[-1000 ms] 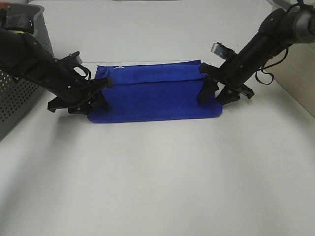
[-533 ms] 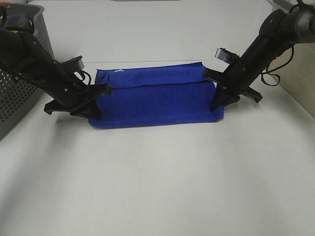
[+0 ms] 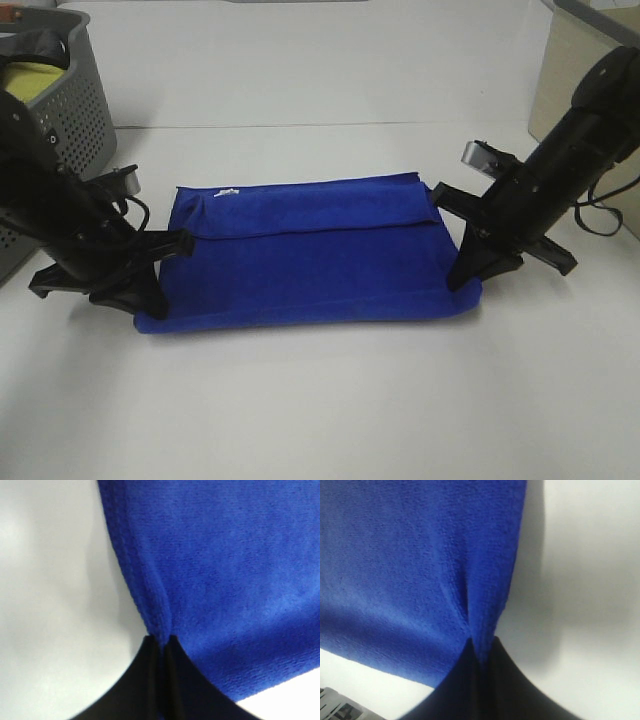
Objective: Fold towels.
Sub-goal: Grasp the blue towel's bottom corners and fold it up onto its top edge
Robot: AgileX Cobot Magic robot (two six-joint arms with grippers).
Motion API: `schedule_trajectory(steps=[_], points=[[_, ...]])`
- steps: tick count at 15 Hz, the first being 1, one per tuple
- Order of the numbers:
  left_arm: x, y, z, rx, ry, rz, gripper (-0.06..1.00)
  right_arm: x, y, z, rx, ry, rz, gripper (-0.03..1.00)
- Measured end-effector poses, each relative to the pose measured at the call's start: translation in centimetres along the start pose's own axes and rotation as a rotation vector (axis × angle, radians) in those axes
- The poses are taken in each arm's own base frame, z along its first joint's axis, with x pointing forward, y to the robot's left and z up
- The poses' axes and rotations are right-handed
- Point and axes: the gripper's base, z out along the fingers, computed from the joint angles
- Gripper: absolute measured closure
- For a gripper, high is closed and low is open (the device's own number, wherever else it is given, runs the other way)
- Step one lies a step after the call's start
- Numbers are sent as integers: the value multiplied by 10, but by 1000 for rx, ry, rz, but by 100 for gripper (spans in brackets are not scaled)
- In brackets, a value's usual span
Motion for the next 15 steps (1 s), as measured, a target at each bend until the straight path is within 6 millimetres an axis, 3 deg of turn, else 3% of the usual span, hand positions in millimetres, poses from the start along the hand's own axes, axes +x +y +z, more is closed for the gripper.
schedule_trajectory(steps=[2,5,10,15], points=[[6,-1,-7,2,-5,2,94,11,-4,4,8,18,5,97],[-1,-8,-23,13,-82,16,94,3,1,-3,3,-17,-20,97],[-48,-31,-53,56,-265,11,94,-46,27,-40,-27,-177,-118,97],[-94,-36,-41,66,-321,11,94,-95,30,-32,-41,-231,-142,97]])
